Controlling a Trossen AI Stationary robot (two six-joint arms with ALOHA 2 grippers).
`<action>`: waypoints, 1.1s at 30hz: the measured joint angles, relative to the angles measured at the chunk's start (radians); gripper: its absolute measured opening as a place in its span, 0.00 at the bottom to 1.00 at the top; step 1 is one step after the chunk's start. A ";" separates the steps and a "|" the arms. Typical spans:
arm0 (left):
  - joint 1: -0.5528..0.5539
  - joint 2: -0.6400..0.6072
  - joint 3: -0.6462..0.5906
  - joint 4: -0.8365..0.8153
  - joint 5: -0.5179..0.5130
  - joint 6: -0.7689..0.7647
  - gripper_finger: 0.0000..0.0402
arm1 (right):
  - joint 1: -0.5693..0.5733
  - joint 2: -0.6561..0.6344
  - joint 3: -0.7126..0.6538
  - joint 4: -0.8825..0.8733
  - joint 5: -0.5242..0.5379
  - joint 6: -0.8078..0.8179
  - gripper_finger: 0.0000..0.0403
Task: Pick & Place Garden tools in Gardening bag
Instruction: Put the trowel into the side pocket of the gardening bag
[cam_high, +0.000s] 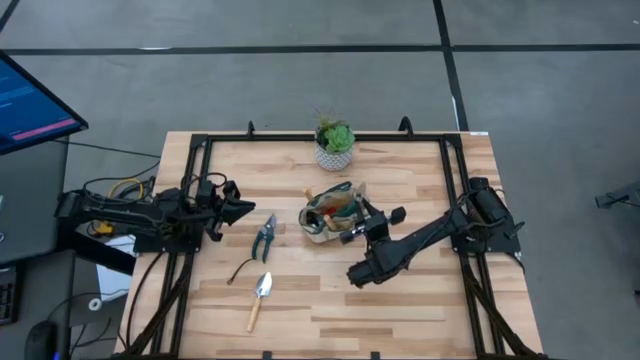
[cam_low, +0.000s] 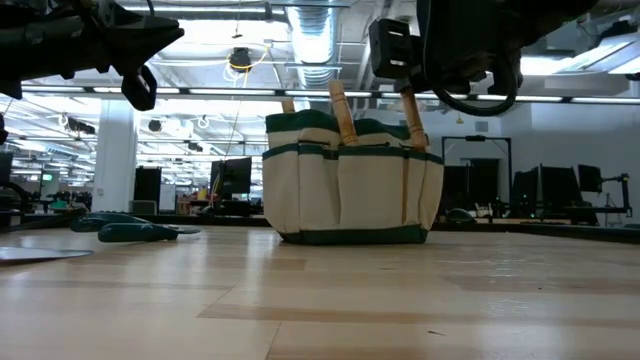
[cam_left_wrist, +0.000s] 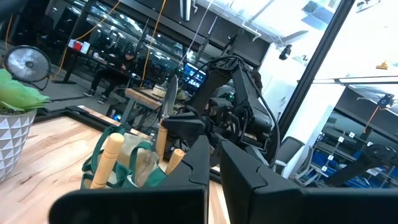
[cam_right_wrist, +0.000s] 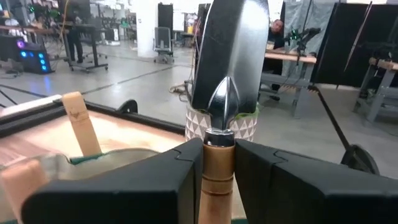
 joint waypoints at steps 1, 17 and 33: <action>0.000 0.000 0.000 0.000 0.000 0.000 0.02 | -0.003 0.000 0.000 0.000 0.012 0.000 0.14; 0.000 0.000 0.000 0.000 0.000 0.000 0.02 | 0.010 -0.019 0.000 0.007 0.037 -0.011 0.14; 0.000 0.000 0.000 0.000 0.000 0.000 0.02 | -0.020 -0.018 0.000 0.008 0.011 -0.040 0.14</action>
